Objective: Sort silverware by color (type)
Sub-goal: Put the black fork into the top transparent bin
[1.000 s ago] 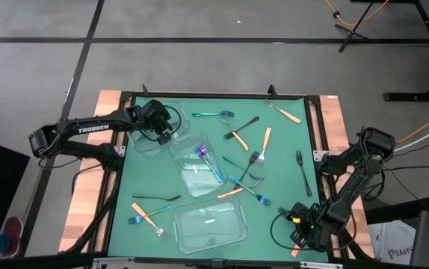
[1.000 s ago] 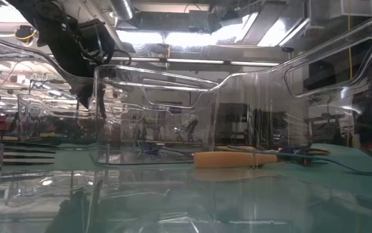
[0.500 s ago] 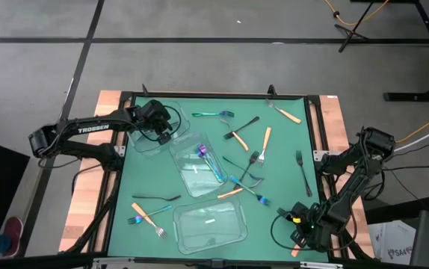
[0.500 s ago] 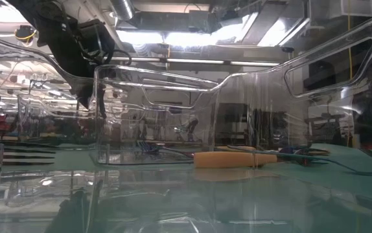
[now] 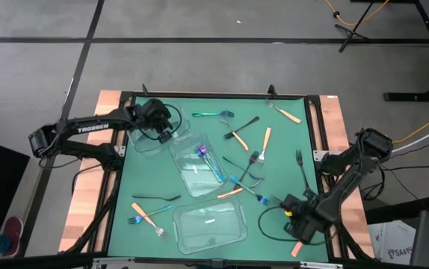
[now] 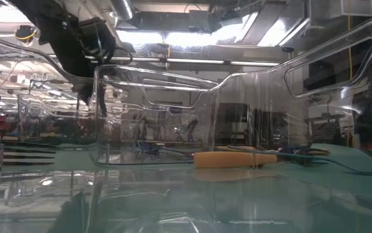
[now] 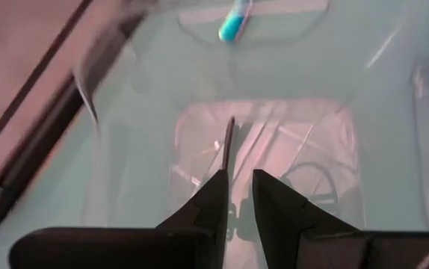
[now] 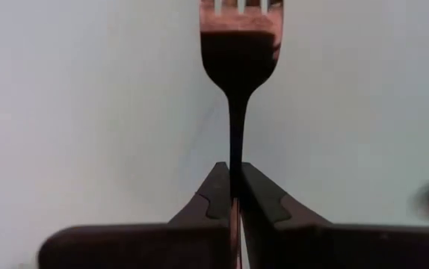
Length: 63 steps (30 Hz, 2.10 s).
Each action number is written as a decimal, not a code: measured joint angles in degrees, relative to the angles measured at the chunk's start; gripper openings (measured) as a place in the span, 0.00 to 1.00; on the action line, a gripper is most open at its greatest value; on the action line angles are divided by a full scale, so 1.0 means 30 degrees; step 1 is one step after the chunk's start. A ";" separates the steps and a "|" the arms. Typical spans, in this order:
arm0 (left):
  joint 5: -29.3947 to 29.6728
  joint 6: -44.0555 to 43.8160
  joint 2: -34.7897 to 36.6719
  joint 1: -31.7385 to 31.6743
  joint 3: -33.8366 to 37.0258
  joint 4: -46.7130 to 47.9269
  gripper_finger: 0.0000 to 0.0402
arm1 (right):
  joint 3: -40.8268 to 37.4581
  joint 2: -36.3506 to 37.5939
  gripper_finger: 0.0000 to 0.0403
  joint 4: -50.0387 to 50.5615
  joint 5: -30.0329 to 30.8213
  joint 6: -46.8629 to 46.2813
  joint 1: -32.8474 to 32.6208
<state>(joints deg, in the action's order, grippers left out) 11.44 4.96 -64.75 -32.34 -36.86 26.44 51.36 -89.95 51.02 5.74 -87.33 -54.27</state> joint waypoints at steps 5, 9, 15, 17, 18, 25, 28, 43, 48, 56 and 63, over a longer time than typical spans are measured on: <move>0.0000 0.0041 0.0000 0.0000 -0.1267 0.0004 0.14 | 0.1089 0.0029 0.01 0.2326 0.1327 0.3950 0.1964; -0.0409 0.0037 0.0000 0.0000 -0.2395 -0.0011 0.14 | 0.1829 0.0041 0.00 0.4062 0.3235 0.6908 0.3356; -0.2751 -0.0110 0.0000 0.0002 -0.3556 -0.0456 0.14 | 0.2721 0.0058 0.00 0.6236 0.6507 1.1397 0.5446; -0.3824 -0.0172 0.0000 0.0014 -0.3630 -0.0995 0.14 | 0.3018 0.0058 0.00 0.6341 0.7691 1.3403 0.6181; -0.4378 -0.0396 0.0000 0.0049 -0.3630 -0.1314 0.14 | 0.3162 0.0058 0.00 0.6315 0.8272 1.4378 0.6551; -0.6536 -0.3324 0.0000 0.0816 -0.3630 -0.4399 0.14 | 0.4177 0.0069 0.00 0.5734 1.2368 2.3873 0.9262; -0.6652 -0.4907 0.0000 0.1334 -0.3630 -0.5692 0.14 | 0.4593 0.0073 0.00 0.4193 1.3364 2.8551 1.0439; -0.6652 -0.7638 -0.0058 0.4274 -0.3630 -0.7919 0.14 | 0.4828 0.0036 0.00 -0.9040 1.2117 4.8801 1.3944; -0.6652 -0.8853 -0.0182 0.5358 -0.3632 -0.7942 0.14 | 0.4828 0.0036 0.00 -1.1197 1.0051 5.1717 1.4629; -0.6222 -1.1991 -0.2108 0.7320 -0.3645 -0.9659 0.14 | 0.4828 0.0029 0.00 -1.1562 0.7875 5.3354 1.5270; -0.5613 -1.4557 -0.4252 0.8205 -0.3645 -1.1731 0.14 | 0.4828 0.0029 0.00 -1.1516 0.7356 5.3367 1.5231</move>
<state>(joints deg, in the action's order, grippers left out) -5.40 -38.71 -77.51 -7.72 -47.79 -8.76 65.84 -89.86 16.47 27.81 72.77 -8.58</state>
